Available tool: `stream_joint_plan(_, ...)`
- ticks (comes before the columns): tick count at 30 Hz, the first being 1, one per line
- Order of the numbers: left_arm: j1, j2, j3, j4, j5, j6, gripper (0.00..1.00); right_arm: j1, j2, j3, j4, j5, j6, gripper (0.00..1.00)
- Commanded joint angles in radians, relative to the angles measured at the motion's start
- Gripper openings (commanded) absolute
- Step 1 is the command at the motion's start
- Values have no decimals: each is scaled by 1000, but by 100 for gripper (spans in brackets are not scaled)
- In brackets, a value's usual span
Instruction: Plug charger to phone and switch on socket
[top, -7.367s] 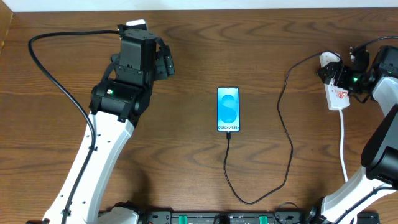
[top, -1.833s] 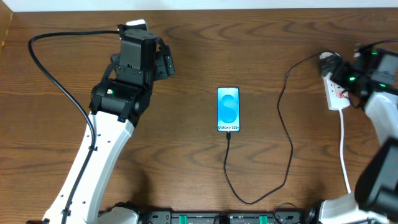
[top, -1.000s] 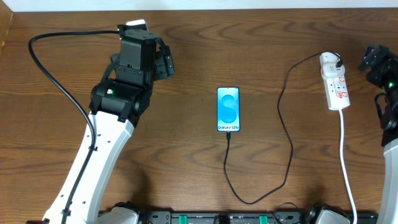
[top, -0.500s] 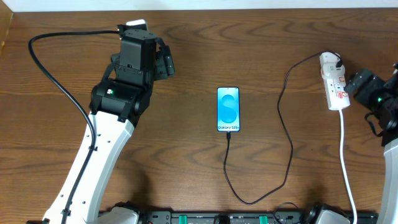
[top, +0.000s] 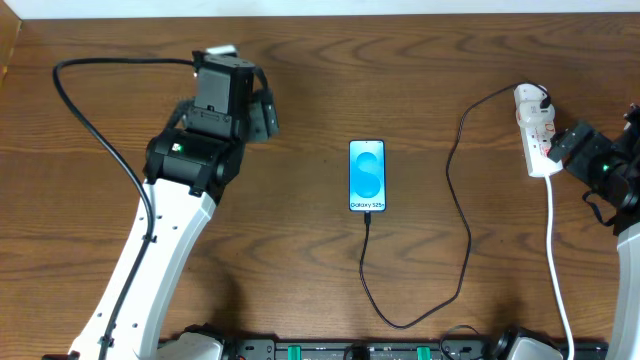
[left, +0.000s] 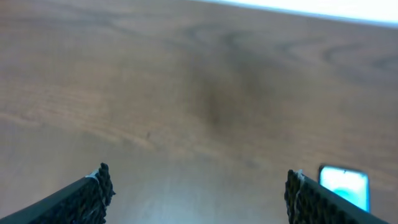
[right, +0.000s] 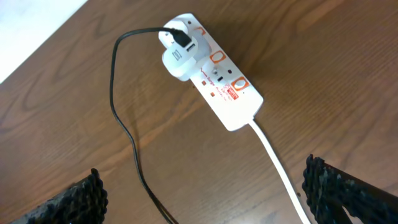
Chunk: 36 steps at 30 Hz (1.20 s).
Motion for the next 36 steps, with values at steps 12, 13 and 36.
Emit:
stream_joint_plan(12,-1,-187,-194,3,-34,8,90,1,-1,2,-2,11,-5,99)
stream_joint_plan(13,-1,-212,-231,39,-36,8,90,1,-1,2,-2,11,-5,99)
stream_joint_plan(36,54,-902,-910,792,-93,8,90,1,-1,2,-2,11,-5,99)
